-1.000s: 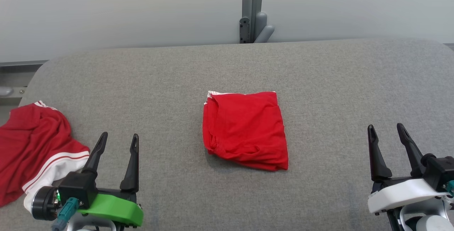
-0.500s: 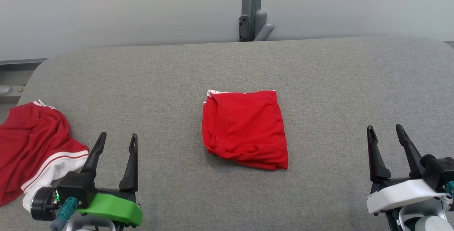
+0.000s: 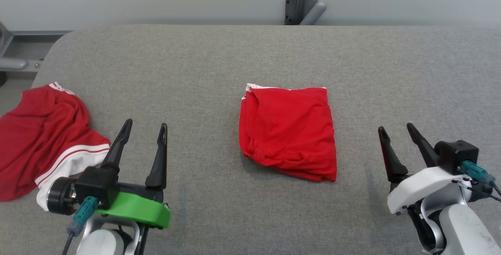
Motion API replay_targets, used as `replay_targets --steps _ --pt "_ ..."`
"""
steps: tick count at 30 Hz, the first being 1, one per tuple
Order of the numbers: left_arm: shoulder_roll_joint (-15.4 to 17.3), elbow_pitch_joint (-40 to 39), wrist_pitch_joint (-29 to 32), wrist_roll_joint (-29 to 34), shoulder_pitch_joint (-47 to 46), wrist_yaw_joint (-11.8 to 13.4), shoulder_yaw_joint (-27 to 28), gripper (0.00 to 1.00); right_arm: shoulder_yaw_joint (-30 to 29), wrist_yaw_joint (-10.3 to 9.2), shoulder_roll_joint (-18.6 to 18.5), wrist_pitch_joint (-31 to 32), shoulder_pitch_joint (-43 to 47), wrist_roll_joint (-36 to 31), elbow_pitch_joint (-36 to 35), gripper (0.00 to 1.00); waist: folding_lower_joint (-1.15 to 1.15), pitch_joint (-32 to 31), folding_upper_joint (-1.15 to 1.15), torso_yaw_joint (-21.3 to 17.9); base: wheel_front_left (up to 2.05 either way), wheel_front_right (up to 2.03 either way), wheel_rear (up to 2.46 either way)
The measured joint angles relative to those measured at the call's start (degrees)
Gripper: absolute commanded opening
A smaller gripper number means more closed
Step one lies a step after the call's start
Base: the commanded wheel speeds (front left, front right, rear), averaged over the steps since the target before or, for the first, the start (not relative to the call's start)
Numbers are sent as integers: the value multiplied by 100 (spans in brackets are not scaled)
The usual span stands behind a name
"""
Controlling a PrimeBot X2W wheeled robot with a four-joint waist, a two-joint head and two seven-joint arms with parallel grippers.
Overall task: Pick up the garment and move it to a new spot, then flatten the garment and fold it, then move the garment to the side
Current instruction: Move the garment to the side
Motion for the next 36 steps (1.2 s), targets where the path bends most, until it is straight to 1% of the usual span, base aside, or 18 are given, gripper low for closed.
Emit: replay_targets --steps 3,9,16,17,18,19,20,21,25,30,31,36 --pt "-93 81 -26 18 -165 -54 -100 100 417 0 -136 192 -298 202 568 100 0 147 0 188 0 0 0" --pt "-214 297 -132 20 -408 -126 -194 100 1137 0 -276 312 -803 744 1493 100 0 376 0 566 0 0 0" --pt "-300 407 -204 34 -561 -143 -258 100 1549 0 -321 432 -1135 1217 2115 100 0 585 0 796 0 0 0" --pt "-308 414 -207 35 -580 -144 -264 100 1603 0 -335 453 -1189 1268 2176 87 0 615 0 817 0 0 0" --pt "-311 432 -219 34 -597 -144 -264 100 1638 0 -352 458 -1233 1322 2224 41 0 641 0 831 0 0 0" --pt "-318 442 -232 34 -610 -144 -265 100 1677 0 -361 478 -1271 1408 2263 14 0 661 0 840 0 0 0" --pt "-324 461 -238 34 -621 -144 -268 100 1728 0 -368 497 -1307 1494 2291 14 0 670 0 840 0 0 0" --pt "-330 475 -245 33 -629 -144 -263 100 1774 0 -378 509 -1327 1555 2308 0 0 669 0 833 0 0 0" --pt "-336 490 -282 25 -642 -142 -246 100 2002 3 -427 452 -1377 1749 2325 0 0 636 0 744 0 0 0" --pt "-316 438 -314 18 -655 -111 -203 100 2338 4 -537 296 -1482 1782 2226 0 0 619 0 538 0 0 0" --pt "-286 399 -314 18 -656 -88 -178 100 2495 3 -603 241 -1568 1774 2146 0 0 626 0 414 0 0 0" --pt "-191 211 -243 27 -656 -31 -164 100 2920 3 -801 112 -1841 1729 2028 0 0 675 0 2 0 0 0"
